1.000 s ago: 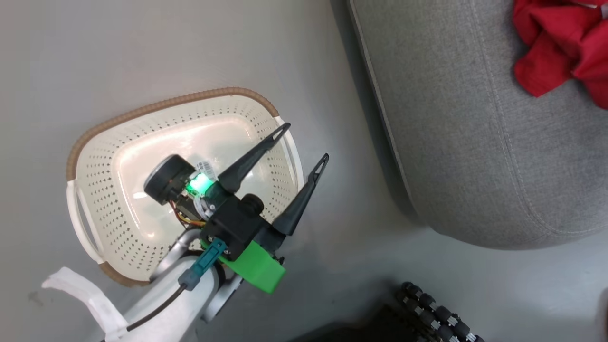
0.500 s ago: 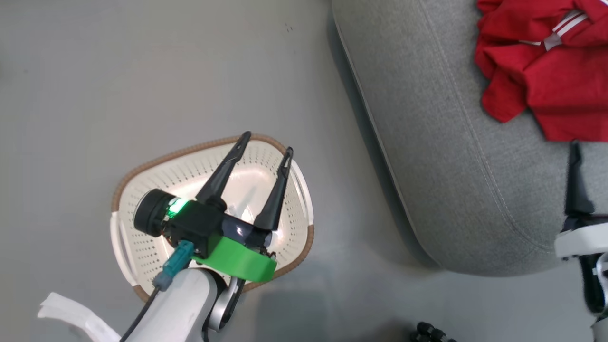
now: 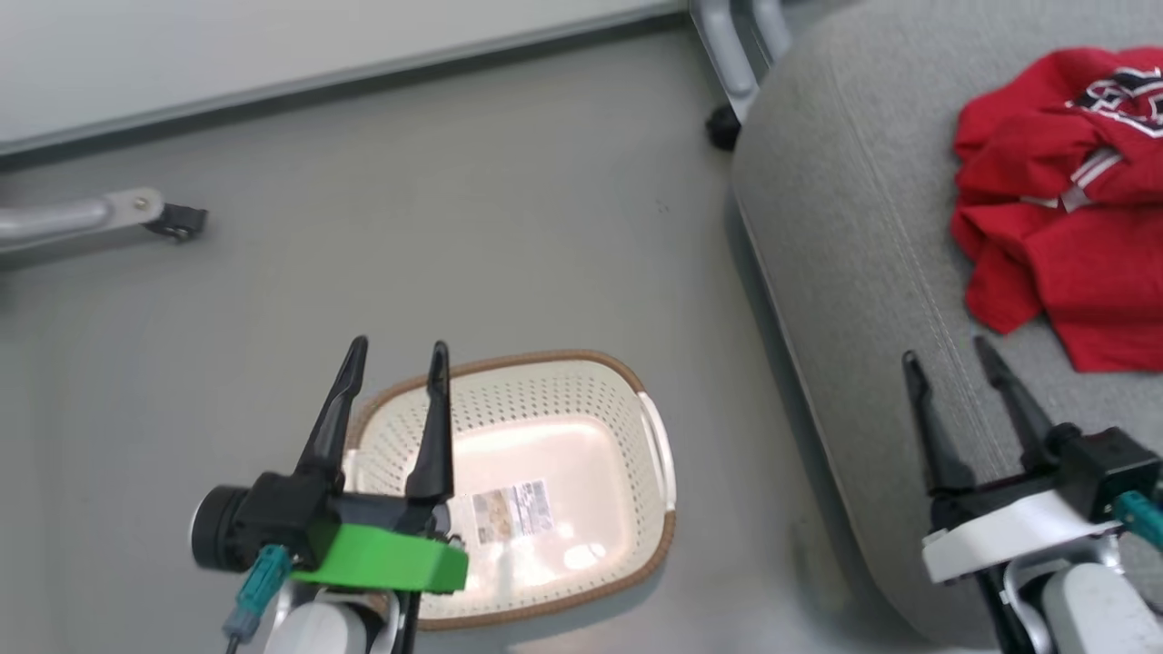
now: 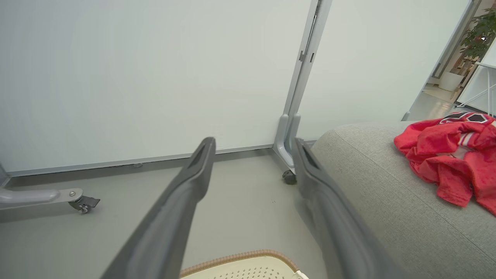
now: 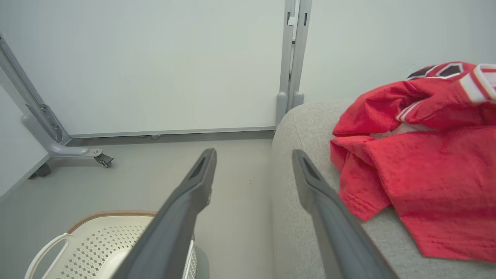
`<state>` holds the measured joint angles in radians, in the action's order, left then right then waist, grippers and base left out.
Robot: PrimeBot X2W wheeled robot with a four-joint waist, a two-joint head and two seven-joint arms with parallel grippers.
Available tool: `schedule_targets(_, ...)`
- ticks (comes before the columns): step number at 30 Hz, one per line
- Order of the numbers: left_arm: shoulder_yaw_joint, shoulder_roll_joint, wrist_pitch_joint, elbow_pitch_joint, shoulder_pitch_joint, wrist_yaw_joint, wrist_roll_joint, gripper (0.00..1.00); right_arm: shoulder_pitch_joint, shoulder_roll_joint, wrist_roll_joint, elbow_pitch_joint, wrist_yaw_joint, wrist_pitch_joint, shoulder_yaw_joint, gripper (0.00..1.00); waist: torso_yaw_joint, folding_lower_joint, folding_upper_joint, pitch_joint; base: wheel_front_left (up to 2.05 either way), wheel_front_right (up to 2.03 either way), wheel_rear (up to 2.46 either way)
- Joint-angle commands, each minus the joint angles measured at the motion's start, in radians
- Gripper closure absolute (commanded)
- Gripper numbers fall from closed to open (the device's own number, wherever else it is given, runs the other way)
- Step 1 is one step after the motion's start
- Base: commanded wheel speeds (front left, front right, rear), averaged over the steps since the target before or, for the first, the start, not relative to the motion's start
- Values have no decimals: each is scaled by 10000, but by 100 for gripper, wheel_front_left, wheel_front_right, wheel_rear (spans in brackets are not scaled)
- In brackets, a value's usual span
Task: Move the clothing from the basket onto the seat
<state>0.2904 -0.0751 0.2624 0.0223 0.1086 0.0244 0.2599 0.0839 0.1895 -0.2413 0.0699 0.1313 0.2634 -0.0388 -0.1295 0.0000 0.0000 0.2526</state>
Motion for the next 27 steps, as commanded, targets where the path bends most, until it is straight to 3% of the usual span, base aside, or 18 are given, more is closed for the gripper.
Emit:
schedule_targets(1, -200, 63, 33, -11, -336, -84, -47, 0, -217, -33, -65, -36, -12, 20, -126, 0, 1196, 0, 0, -1304, 0, 0, 0)
schedule_targets(6, -1088, 185, 33, -2, -1139, -313, -265, 0, -422, -241, -29, -44, -10, 20, -844, 0, 1481, 0, 0, -1883, 0, 0, 0)
schedule_targets(12, -1728, 239, 34, -78, -1887, -498, -459, 0, -800, -400, 133, -226, -10, 19, -959, 0, 1613, 0, 0, -2376, 0, 0, 0)
schedule_targets(27, -1915, 246, 34, 77, -2863, -390, -349, 0, -1596, -638, 157, -114, -10, 19, -532, 0, 1343, 0, 0, -3014, 0, 0, 0)
